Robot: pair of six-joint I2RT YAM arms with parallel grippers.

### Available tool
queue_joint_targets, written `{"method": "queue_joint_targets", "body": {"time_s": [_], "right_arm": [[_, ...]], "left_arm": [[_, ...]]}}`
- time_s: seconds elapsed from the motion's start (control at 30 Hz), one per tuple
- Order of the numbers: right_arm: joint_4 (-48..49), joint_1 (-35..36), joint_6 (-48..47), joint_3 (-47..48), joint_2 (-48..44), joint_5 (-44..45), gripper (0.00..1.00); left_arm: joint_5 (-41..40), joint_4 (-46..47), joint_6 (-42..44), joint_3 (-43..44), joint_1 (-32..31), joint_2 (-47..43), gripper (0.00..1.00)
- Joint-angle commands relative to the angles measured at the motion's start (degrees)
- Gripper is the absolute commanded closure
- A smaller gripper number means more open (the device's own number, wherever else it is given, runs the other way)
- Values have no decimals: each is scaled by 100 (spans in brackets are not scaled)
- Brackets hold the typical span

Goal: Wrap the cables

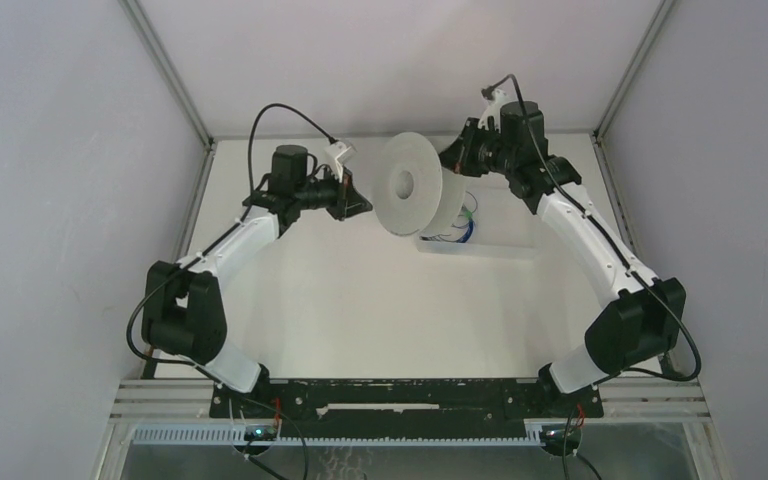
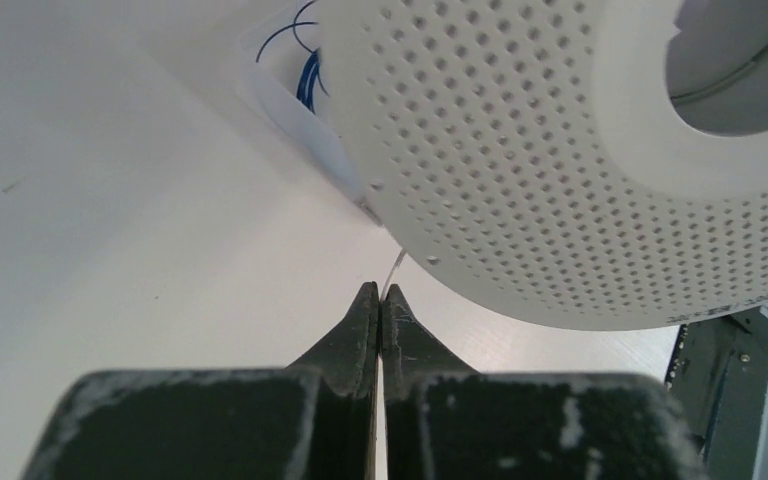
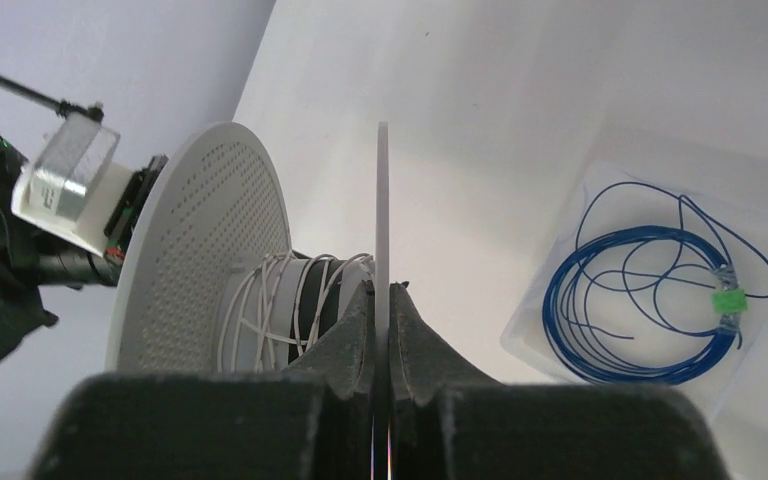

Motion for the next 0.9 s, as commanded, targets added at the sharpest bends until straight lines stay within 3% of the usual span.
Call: {"method": "queue_joint_targets", "body": {"time_s": [0.0,0.87], "right_arm": [[430,-168,746,551,-15,340,100],[194,-564,1193,883,349,435,100]], "left_arm": [[166,386,-238,-183,-152,-151,100],[400,884,-858,-180,-871,311,93]]}}
